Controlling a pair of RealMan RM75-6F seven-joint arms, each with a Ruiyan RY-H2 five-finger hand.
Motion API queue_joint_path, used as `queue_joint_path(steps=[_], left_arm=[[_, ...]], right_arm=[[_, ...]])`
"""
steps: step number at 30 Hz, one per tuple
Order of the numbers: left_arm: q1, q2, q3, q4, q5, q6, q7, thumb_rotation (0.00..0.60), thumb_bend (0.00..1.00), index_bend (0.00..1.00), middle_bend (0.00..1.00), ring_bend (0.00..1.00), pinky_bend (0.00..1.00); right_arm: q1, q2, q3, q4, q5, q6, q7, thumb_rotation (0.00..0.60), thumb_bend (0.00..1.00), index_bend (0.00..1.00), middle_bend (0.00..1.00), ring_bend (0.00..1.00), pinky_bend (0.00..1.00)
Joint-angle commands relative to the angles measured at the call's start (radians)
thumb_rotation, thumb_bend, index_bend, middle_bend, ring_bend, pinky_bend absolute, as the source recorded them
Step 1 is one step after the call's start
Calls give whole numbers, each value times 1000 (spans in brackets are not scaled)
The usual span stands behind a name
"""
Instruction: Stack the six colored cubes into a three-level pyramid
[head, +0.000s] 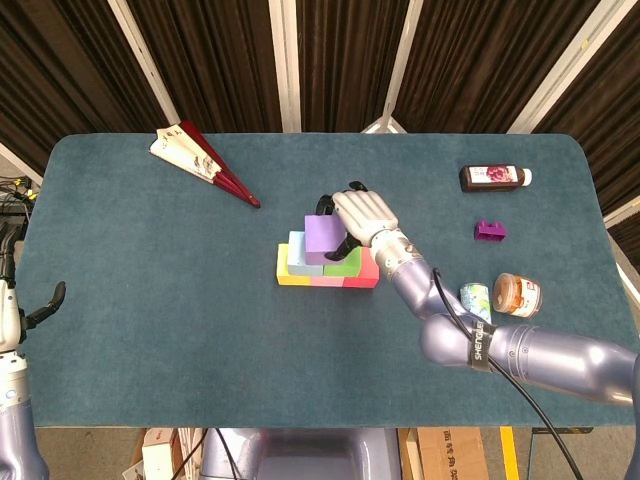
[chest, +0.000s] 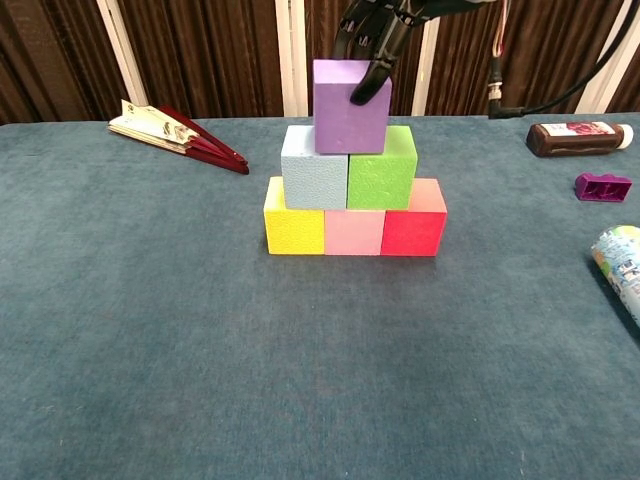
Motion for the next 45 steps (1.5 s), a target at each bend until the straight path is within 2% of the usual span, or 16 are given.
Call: queue_joint_path(steps=[1, 17, 31, 45], left_arm=[[0, -1, -1, 1, -1, -1, 1, 600, 354, 53, 0, 0, 0], [-1, -5, -2, 3, -2, -1, 10, 600, 354, 53, 0, 0, 0], [-1, -8, -5, 2, -10, 0, 26, 600, 353, 52, 0, 0, 0], [1, -7, -6, -3, -15, -2, 31, 600, 353, 51, 0, 0, 0]], right_arm=[[0, 0, -2, 2, -3, -2, 2, 600, 251, 417, 348, 222, 0], [5, 9, -14, -2, -15, -20, 11, 600, 250, 364, 299, 183, 0], [21, 26, -30, -15, -11, -26, 8, 600, 251, 246, 204, 111, 0], [36, 49, -39, -50, 1, -8, 1, 600, 251, 203, 186, 88, 0]])
